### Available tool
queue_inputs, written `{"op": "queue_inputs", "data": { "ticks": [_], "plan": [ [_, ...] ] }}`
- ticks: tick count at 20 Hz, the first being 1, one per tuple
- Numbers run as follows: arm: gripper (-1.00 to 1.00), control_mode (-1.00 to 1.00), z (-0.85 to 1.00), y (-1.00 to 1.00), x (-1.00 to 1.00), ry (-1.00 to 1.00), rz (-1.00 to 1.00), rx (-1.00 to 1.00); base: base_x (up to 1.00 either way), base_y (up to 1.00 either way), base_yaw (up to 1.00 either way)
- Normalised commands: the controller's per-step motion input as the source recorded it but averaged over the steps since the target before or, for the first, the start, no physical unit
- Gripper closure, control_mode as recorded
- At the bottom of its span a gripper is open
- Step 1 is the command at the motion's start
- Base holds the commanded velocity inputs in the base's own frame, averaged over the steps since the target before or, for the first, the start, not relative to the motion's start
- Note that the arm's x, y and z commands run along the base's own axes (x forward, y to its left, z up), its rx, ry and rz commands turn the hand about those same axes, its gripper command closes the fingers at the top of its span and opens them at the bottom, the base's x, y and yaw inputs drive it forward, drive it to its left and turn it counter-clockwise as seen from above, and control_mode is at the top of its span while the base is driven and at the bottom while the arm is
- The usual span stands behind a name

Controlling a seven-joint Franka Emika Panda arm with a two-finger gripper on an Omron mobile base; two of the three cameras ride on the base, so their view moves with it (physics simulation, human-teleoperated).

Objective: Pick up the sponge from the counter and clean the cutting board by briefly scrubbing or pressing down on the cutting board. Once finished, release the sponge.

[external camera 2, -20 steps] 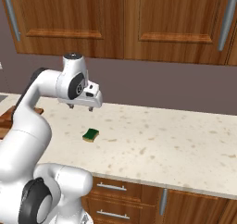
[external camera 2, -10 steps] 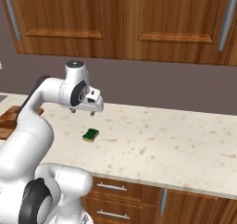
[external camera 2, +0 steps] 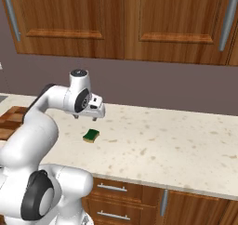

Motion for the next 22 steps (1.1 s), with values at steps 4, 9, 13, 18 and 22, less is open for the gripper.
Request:
{"op": "queue_inputs", "data": {
  "ticks": [4, 9, 13, 18, 22],
  "plan": [
    [-1.00, -1.00, -0.31, 0.14, 0.09, 0.08, -0.01, 0.00, 0.00, 0.00, 0.00],
    [-1.00, -1.00, -0.28, 0.05, 0.13, 0.07, -0.03, 0.00, 0.00, 0.00, 0.00],
    [-1.00, -1.00, -0.33, 0.00, 0.22, 0.07, -0.06, 0.00, 0.00, 0.00, 0.00],
    [-1.00, -1.00, -0.35, 0.00, 0.24, 0.08, -0.05, 0.00, 0.00, 0.00, 0.00],
    [-1.00, -1.00, -0.33, 0.00, 0.29, 0.07, -0.04, 0.00, 0.00, 0.00, 0.00]
  ]
}}
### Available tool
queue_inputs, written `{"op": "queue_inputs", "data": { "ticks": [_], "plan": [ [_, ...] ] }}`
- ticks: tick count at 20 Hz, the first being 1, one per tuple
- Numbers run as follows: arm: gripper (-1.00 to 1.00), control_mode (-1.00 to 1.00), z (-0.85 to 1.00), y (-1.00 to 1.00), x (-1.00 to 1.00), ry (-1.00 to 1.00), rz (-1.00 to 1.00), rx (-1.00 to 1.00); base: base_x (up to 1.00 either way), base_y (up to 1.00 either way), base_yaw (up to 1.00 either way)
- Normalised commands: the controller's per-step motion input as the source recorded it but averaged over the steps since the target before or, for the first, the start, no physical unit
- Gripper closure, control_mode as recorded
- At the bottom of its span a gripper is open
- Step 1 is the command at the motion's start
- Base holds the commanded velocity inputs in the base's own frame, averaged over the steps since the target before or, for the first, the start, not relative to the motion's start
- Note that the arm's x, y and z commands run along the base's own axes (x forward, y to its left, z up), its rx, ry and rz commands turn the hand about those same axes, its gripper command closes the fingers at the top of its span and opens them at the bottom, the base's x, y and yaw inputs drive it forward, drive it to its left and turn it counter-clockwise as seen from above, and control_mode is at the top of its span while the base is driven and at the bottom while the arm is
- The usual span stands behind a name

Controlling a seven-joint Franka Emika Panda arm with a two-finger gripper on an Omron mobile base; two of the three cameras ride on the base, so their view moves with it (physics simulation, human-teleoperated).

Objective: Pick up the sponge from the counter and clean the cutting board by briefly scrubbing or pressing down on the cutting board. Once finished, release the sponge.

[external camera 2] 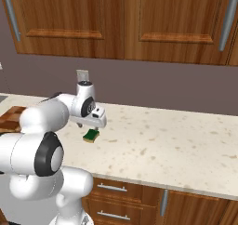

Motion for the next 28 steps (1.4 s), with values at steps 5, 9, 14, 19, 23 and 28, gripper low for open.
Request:
{"op": "queue_inputs", "data": {
  "ticks": [5, 9, 14, 19, 23, 28],
  "plan": [
    [-1.00, -1.00, -0.30, 0.00, 0.29, 0.06, -0.03, 0.00, 0.00, 0.00, 0.00],
    [-1.00, -1.00, -0.29, 0.04, 0.27, 0.03, -0.02, 0.00, 0.00, 0.00, 0.00],
    [-1.00, -1.00, -0.21, 0.05, 0.09, 0.01, -0.01, 0.00, 0.00, 0.00, 0.00],
    [-1.00, -1.00, -0.23, 0.02, 0.00, 0.01, 0.00, 0.00, 0.00, 0.00, 0.00],
    [-1.00, -1.00, -0.27, 0.00, 0.00, 0.00, 0.00, 0.00, 0.00, 0.00, 0.00],
    [-1.00, -1.00, -0.25, 0.00, 0.00, 0.00, 0.00, 0.00, 0.00, 0.00, 0.00]
  ]
}}
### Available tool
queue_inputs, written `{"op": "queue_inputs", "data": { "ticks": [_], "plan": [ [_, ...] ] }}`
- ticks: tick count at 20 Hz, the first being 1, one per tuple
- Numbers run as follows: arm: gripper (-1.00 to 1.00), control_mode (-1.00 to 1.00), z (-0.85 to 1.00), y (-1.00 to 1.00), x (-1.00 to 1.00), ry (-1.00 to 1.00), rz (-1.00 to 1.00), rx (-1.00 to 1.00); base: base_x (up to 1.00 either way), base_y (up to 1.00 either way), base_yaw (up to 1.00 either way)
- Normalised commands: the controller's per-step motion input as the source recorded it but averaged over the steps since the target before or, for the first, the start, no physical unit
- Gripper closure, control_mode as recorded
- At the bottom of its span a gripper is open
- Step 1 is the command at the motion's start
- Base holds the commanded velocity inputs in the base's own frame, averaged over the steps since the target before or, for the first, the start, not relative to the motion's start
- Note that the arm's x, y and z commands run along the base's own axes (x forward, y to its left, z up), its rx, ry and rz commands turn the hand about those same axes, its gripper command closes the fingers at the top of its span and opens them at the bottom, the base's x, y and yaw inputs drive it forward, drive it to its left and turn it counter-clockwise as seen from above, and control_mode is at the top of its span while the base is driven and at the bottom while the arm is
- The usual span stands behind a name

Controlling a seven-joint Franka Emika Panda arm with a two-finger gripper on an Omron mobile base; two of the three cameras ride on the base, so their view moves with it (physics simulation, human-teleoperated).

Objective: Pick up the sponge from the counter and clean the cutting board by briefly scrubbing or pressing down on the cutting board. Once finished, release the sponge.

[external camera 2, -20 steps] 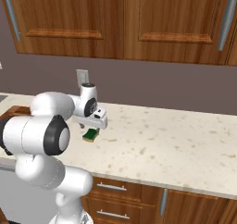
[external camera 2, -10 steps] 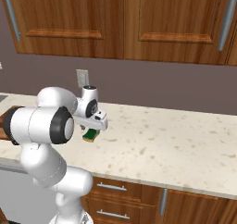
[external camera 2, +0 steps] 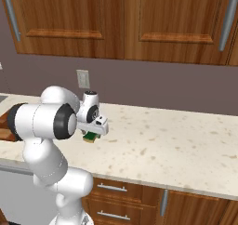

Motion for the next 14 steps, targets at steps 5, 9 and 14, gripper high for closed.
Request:
{"op": "queue_inputs", "data": {
  "ticks": [5, 9, 14],
  "plan": [
    [-1.00, -1.00, -0.14, 0.00, 0.00, 0.00, 0.00, 0.00, 0.00, 0.00, 0.00],
    [-1.00, -1.00, -0.06, 0.00, 0.00, 0.00, 0.00, 0.00, 0.00, 0.00, 0.00],
    [-1.00, -1.00, -0.07, 0.00, 0.06, 0.00, 0.00, 0.00, 0.00, 0.00, 0.00]
  ]
}}
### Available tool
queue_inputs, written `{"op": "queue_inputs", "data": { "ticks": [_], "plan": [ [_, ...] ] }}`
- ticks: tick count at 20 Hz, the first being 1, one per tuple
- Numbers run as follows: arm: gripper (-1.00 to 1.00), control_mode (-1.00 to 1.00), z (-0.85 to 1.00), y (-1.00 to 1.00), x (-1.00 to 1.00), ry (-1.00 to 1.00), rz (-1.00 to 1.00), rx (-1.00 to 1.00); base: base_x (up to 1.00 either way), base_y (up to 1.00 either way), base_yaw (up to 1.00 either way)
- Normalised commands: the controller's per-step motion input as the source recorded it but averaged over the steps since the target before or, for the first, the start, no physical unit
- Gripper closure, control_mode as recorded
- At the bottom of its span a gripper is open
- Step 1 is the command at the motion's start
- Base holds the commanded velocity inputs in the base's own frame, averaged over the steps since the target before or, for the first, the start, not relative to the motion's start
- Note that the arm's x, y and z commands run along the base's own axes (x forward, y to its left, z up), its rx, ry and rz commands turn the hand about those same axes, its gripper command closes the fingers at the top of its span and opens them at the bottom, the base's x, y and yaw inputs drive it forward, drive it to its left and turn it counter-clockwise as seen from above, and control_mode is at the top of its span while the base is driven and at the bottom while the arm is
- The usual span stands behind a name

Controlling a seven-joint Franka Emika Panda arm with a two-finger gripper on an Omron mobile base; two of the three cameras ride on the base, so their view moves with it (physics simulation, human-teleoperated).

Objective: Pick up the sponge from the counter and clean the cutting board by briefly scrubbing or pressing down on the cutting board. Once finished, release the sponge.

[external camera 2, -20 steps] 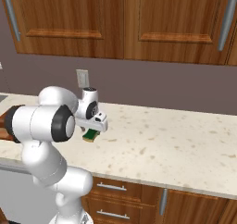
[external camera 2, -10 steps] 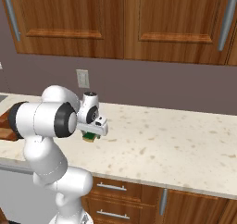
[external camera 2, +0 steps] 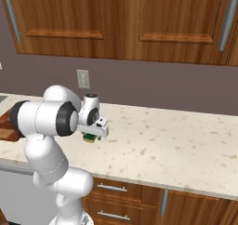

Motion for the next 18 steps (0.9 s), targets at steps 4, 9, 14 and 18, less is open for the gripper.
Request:
{"op": "queue_inputs", "data": {
  "ticks": [4, 9, 14, 18],
  "plan": [
    [-1.00, -1.00, -0.04, 0.01, 0.11, 0.00, 0.00, 0.00, 0.00, 0.00, 0.00],
    [1.00, -1.00, -0.01, 0.00, 0.08, 0.00, 0.00, 0.00, 0.00, 0.00, 0.00],
    [1.00, -1.00, 0.00, 0.00, 0.02, 0.00, 0.00, 0.00, 0.00, 0.00, 0.00],
    [1.00, -1.00, 0.00, 0.00, 0.00, 0.00, 0.00, 0.00, 0.00, 0.00, 0.00]
  ]
}}
